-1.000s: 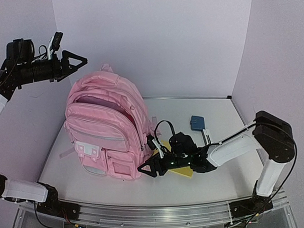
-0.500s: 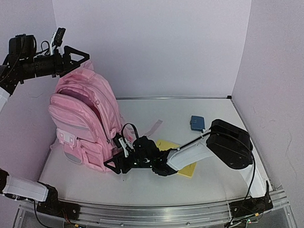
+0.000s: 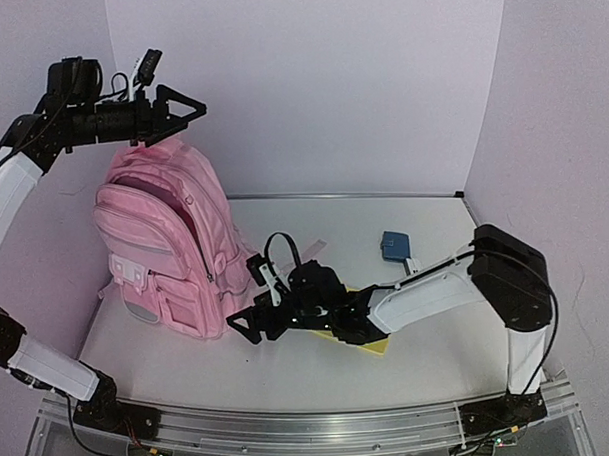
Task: Pack the student bag
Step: Move the student bag to the center of the board, then pick up the book from the center of the board.
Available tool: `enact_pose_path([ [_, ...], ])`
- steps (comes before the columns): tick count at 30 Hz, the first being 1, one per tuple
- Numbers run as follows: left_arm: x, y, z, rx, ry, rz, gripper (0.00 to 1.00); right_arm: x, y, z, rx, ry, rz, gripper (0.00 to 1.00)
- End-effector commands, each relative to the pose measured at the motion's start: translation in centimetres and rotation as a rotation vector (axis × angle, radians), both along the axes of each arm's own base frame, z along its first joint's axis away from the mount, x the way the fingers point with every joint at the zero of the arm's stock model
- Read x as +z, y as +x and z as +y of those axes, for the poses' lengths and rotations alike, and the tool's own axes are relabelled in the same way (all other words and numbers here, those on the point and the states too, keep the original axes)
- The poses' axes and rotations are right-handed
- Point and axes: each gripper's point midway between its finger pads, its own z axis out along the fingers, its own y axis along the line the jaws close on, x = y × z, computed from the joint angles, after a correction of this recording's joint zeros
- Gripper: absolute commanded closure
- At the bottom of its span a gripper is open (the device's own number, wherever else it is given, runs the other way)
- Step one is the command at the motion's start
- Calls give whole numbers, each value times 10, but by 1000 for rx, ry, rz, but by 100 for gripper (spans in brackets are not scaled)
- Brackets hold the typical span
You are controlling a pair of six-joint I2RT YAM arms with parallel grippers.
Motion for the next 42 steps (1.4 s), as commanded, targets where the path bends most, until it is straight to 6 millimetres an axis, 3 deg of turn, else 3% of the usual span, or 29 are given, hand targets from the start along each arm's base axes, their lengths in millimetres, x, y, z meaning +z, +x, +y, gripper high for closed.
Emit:
enact_pose_path([
  [1, 17, 0, -42, -65, 5, -82, 1, 48, 17, -49, -180, -19, -68, 6],
  [5, 8, 6, -77, -109, 13, -77, 1, 35, 28, -97, -303, -102, -12, 5],
  [9, -21, 11, -117, -134, 68, -45, 1, 26, 43, -151, -426, -95, 110, 5],
  [13, -75, 21, -149, -118, 140, 45, 2, 16, 53, -203, -536, -78, 226, 6],
  [21, -213, 16, -198, -92, 277, 317, 4, -19, 54, -298, -762, -69, 402, 6],
  [27, -308, 12, -214, -68, 308, 523, 5, -45, 40, -310, -765, -62, 527, 12],
  [31, -360, 12, -210, -34, 359, 598, 6, -51, 36, -310, -768, -46, 562, 15],
  [35, -392, 13, -202, 12, 412, 628, 5, -63, 34, -309, -771, -40, 599, 19],
  [42, -416, 5, -200, 0, 395, 689, 8, -85, 34, -303, -760, -41, 658, 24],
])
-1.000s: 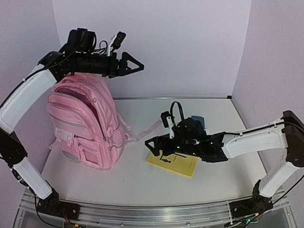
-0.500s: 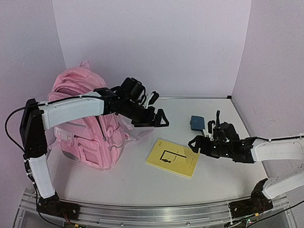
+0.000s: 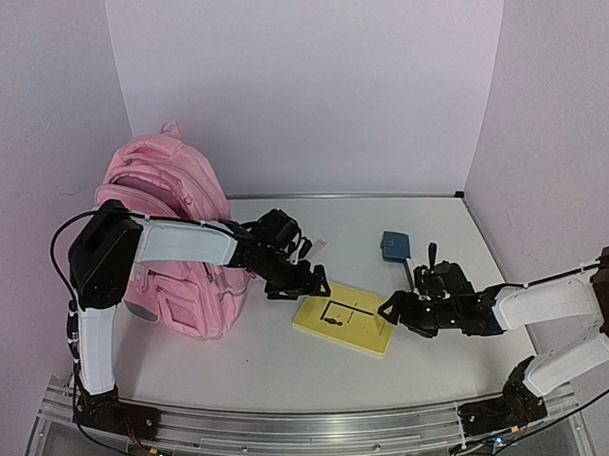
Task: Pack the student bag
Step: Pick up the book from the center of the board.
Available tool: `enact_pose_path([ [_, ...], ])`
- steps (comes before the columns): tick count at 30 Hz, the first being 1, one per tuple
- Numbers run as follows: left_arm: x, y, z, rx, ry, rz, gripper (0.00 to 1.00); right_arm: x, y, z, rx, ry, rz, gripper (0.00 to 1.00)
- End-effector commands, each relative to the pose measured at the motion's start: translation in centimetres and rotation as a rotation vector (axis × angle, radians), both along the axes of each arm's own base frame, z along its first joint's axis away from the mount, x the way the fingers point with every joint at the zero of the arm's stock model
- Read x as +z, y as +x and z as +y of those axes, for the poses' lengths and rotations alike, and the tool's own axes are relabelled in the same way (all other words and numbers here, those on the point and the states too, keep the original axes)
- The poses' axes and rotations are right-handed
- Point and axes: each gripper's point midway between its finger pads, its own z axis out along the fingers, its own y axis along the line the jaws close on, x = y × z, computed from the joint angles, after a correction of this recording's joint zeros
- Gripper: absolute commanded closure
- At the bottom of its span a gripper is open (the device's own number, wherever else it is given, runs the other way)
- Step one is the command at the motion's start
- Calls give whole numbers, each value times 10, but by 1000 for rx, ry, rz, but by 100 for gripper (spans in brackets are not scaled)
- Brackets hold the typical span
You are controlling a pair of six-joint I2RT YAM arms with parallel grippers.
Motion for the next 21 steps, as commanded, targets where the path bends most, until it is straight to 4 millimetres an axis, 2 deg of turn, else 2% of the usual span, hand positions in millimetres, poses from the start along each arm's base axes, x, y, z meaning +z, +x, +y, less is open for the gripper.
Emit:
enact_pose_path([
  [1, -5, 5, -8, 26, -63, 10, 10, -6, 5, 8, -8, 61, 16, 24],
  [4, -16, 3, -7, 30, -60, 43, 15, -11, 5, 12, -9, 82, 30, 29],
  [8, -26, 3, -4, 39, -48, 60, 18, -16, 3, 14, -16, 116, 39, 34],
  [14, -36, 1, -6, 37, -61, 98, 24, 0, 7, 28, -8, 251, 0, 40],
  [18, -33, -2, -10, 29, -95, 114, 33, 15, 9, 34, -5, 333, -31, 45],
  [21, -18, -6, -15, 14, -157, 117, 38, 22, 10, 34, -14, 358, -49, 46],
])
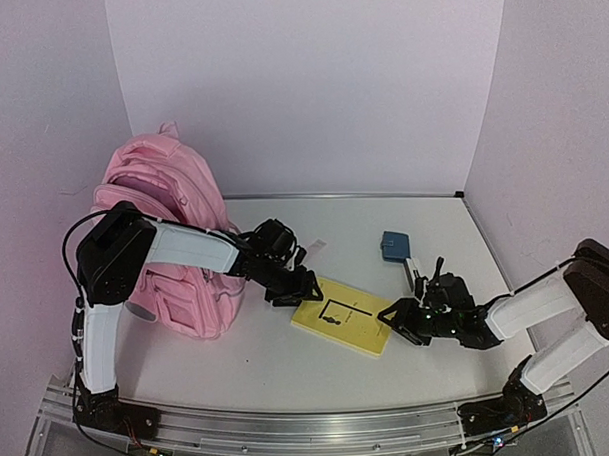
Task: Pack the student bag
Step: Pick up the book from the center of the board.
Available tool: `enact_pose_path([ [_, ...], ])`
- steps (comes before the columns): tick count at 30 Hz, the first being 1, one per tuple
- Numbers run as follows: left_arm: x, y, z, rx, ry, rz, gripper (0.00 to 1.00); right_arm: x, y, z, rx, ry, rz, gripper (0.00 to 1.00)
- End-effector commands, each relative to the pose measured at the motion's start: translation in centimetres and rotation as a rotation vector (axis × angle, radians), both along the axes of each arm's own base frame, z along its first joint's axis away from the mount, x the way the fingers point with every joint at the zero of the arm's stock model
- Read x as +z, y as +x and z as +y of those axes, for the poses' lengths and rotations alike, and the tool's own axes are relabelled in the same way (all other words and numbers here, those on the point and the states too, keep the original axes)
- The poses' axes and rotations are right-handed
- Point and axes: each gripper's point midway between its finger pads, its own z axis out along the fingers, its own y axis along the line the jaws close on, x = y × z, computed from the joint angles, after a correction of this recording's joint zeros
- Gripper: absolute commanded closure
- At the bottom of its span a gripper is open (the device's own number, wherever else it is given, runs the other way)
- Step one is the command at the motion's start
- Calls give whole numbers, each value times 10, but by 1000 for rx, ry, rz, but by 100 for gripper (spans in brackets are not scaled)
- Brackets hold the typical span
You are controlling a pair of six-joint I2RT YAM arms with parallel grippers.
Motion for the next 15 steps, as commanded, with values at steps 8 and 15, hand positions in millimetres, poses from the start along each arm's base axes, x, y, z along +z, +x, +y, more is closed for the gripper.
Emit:
enact_pose_path([
  [8, 88, -12, -39, -92, -341, -19, 42, 21, 10, 19, -1, 139, -59, 52],
  [15, 133, -18, -52, -150, -451, -52, 44, 11, 14, 17, -22, 122, -49, 54],
])
